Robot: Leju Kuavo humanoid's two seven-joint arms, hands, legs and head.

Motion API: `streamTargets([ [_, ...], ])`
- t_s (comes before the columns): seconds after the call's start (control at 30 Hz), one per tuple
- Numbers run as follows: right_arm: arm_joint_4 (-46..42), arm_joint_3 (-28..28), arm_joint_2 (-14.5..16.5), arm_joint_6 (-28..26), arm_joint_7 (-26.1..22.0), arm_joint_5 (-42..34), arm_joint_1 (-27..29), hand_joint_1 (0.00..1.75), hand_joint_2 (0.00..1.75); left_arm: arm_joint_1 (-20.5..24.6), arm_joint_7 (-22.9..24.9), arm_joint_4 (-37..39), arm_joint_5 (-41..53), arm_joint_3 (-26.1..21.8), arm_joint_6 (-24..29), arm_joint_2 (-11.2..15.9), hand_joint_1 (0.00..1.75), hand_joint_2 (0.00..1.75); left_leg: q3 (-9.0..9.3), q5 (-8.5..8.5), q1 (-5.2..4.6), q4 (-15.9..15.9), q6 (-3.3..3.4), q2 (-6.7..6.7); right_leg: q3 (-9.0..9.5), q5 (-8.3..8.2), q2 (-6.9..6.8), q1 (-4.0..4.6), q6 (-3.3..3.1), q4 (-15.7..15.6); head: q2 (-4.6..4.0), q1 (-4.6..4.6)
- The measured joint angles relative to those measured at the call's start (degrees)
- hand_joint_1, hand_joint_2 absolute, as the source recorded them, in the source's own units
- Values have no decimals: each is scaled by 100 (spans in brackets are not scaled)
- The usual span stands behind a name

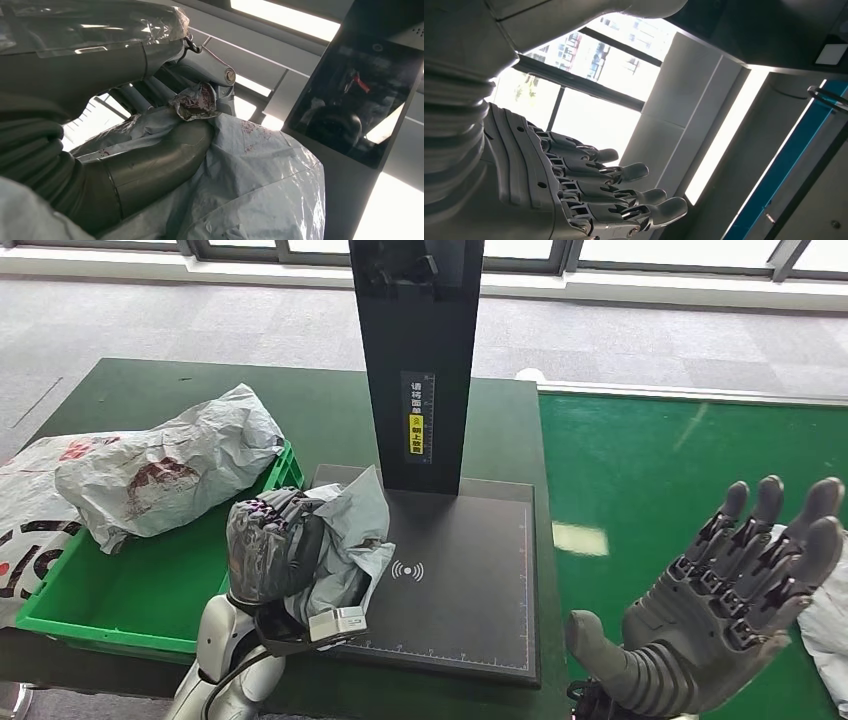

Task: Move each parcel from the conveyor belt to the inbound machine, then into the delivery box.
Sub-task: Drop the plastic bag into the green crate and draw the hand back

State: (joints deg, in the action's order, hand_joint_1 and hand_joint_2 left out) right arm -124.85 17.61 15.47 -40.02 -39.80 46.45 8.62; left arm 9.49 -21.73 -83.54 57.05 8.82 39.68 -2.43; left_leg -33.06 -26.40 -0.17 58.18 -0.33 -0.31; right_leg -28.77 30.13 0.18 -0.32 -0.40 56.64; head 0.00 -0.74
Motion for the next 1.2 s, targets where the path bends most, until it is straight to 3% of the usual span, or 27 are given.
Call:
streamTargets([
  [0.47, -24, 1, 0, 0, 1, -9, 0, 0, 175, 195, -150, 76, -228, -126, -35, 25, 175, 175, -5, 3, 2, 0, -1, -3, -6, -1, -3, 1, 0, 0, 0, 0],
  [0.63, -29, 3, 0, 0, 0, 7, -5, 0, 175, 1403, -307, 420, -1303, -467, -328, 408, 175, 175, -16, 22, 10, 0, -16, -13, -11, -12, -16, 7, -7, 8, 0, 0],
  [0.9, -149, 3, 7, 0, -2, 152, 0, 0, 175, 2884, -105, 746, -1877, -550, -617, 843, 175, 175, -27, 31, 10, 1, -20, -9, -24, -18, -10, 7, -13, 17, 0, 0],
  [1.2, -215, 3, 9, 0, 0, 172, 3, 0, 175, 3227, 7, 809, -1896, -550, -677, 980, 175, 175, -34, 29, 9, 1, -19, -9, -33, -18, -7, 6, -13, 17, 0, 0],
])
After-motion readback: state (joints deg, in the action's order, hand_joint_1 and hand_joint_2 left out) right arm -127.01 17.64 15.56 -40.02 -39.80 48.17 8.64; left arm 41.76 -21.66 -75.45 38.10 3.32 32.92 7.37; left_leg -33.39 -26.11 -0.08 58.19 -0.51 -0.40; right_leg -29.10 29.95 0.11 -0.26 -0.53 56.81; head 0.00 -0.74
